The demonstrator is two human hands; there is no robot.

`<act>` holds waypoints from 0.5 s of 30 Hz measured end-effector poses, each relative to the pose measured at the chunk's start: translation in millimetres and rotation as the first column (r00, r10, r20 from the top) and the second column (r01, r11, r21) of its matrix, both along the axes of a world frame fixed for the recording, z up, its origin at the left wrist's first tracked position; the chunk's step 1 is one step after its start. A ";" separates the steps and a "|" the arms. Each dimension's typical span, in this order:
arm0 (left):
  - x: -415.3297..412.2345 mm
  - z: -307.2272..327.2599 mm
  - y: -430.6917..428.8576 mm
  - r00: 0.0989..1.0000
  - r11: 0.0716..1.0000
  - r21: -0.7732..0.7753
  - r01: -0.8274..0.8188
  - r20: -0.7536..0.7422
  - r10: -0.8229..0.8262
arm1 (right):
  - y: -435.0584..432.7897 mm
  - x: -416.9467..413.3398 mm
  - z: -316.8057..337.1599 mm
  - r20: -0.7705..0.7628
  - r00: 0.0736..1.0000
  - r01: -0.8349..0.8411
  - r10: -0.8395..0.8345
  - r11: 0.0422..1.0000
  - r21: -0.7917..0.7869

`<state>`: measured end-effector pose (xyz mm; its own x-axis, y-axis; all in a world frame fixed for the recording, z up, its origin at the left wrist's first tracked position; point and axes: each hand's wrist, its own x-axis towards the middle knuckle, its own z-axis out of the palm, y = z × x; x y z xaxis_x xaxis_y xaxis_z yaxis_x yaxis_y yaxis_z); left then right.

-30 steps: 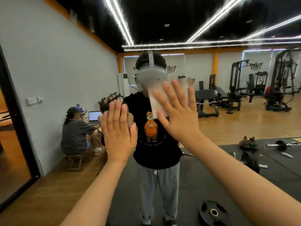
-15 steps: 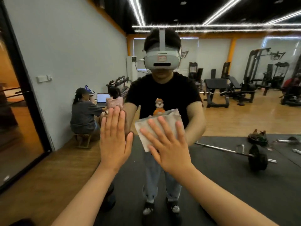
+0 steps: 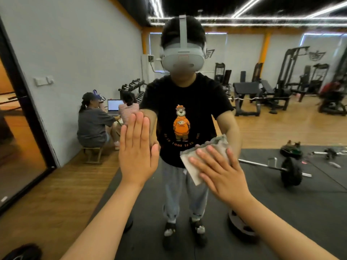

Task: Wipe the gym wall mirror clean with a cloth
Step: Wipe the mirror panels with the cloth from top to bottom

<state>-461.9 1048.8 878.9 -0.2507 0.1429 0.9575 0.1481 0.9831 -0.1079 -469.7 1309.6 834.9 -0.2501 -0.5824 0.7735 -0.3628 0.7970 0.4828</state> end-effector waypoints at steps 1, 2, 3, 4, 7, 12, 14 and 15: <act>-0.1 -0.1 0.4 1.000 1.000 -0.002 -0.001 -0.002 0.001 | 0.9 -2.0 20.9 -0.022 1.000 0.002 -0.003 0.998 -0.057; 0.0 -0.3 0.7 1.000 1.000 -0.001 -0.001 -0.004 0.001 | -0.1 -3.1 44.0 -0.042 0.999 -0.001 -0.004 0.994 -0.110; 0.0 -0.4 0.9 1.000 1.000 0.002 -0.002 -0.005 0.002 | -3.2 -3.7 67.9 -0.058 0.998 -0.007 -0.003 0.987 -0.160; 0.0 -0.4 1.0 1.000 1.000 0.005 -0.003 -0.006 0.003 | -8.1 -3.8 91.9 -0.068 0.998 -0.011 -0.003 0.978 -0.208; 0.6 0.8 1.4 1.000 1.000 0.004 -0.009 -0.007 0.009 | -32.6 -2.4 152.8 -0.077 0.997 -0.005 -0.019 0.953 -0.302; 2.6 1.9 1.5 1.000 1.000 -0.004 -0.029 0.001 0.029 | -71.9 0.0 185.5 -0.063 0.997 0.012 -0.035 0.941 -0.338; 2.8 2.7 1.9 0.999 0.999 -0.008 -0.036 0.000 0.036 | -77.0 0.1 180.4 -0.064 0.997 0.014 -0.037 0.943 -0.332; 3.0 3.2 2.1 0.999 0.999 -0.008 -0.036 -0.002 0.036 | -78.4 0.1 175.6 -0.064 0.997 0.011 -0.032 0.949 -0.315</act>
<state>-458.9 1050.9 882.1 -0.2544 0.1418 0.9566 0.1129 0.9868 -0.1162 -469.6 1231.2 1010.6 -0.2008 -0.3026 0.9317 -0.3193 0.9194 0.2297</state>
